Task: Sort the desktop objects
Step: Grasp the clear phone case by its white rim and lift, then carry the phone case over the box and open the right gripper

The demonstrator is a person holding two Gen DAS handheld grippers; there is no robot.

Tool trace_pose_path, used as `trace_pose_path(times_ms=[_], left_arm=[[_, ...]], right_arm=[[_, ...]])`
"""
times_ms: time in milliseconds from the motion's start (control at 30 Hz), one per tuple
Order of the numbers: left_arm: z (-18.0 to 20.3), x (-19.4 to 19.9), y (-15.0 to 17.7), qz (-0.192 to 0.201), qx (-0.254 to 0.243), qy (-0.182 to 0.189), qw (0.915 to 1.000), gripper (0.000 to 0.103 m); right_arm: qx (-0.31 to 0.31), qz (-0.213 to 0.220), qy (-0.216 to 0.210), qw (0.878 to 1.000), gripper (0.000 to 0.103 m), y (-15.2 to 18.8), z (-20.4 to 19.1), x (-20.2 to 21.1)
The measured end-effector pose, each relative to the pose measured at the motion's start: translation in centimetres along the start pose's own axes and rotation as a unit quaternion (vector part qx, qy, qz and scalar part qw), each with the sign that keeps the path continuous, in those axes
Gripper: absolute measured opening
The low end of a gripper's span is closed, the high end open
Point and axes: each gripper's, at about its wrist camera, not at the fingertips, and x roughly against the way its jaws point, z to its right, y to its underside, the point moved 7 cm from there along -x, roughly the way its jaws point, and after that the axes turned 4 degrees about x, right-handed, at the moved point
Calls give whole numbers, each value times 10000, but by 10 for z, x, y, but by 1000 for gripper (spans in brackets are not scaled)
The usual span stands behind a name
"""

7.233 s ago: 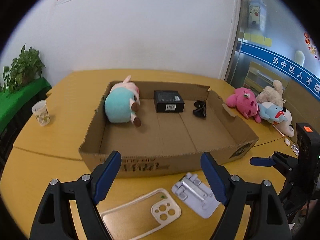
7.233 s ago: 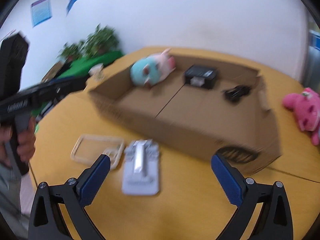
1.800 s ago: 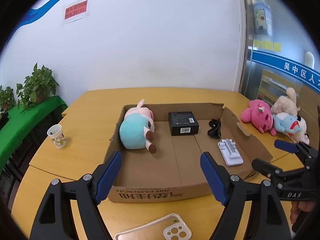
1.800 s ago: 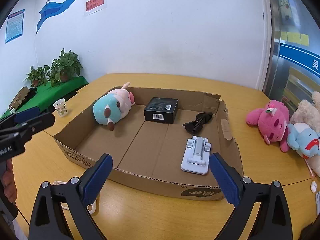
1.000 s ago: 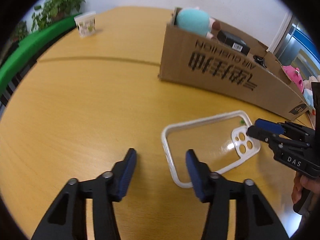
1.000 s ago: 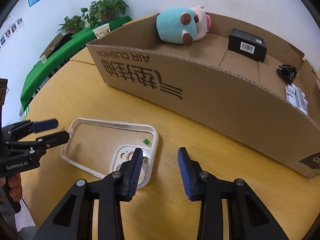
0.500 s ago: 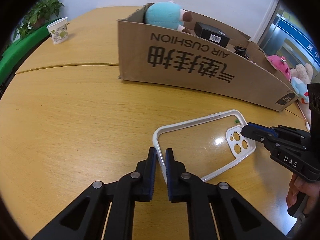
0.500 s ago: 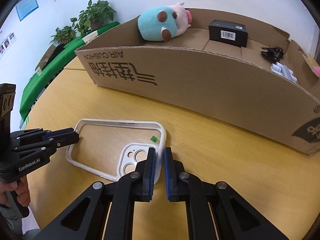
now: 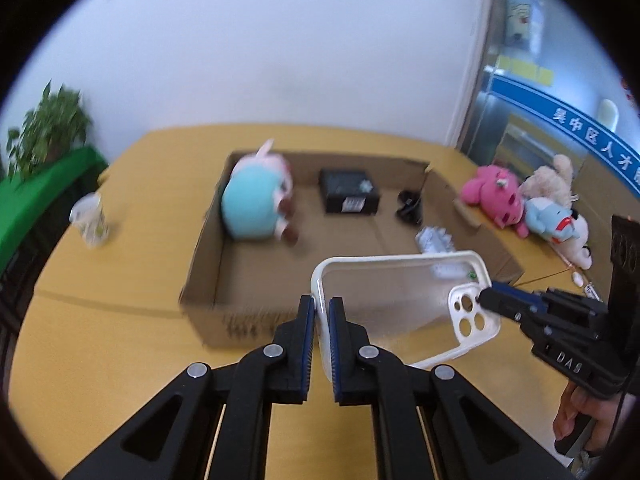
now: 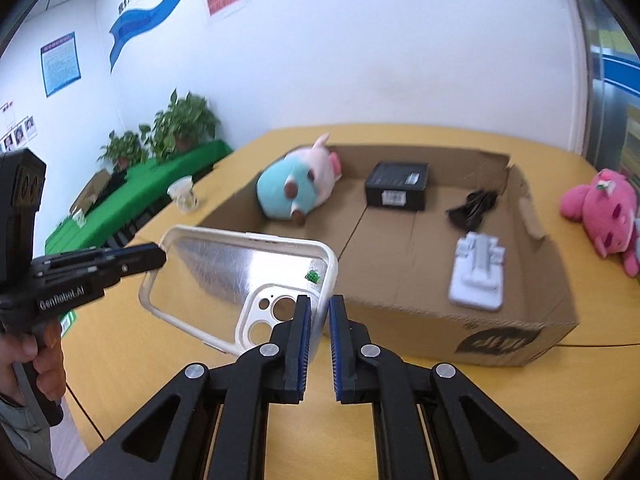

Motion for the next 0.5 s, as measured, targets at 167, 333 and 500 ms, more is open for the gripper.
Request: trace_pose_path(times_ms=[167,333,500], left_arm=[[43,-5,-40,288,-414,328,9982,6],[71,-10,-55,367,-622,569,9958,6],[74,-13,-55,343,-624,579,9958,6]], right_arm=[[-216,364,343,9985,8,-17,31,30],[-366,563,717,9952,8,-31,62,53],[-436,581,793,9942,8,-33,71,53]])
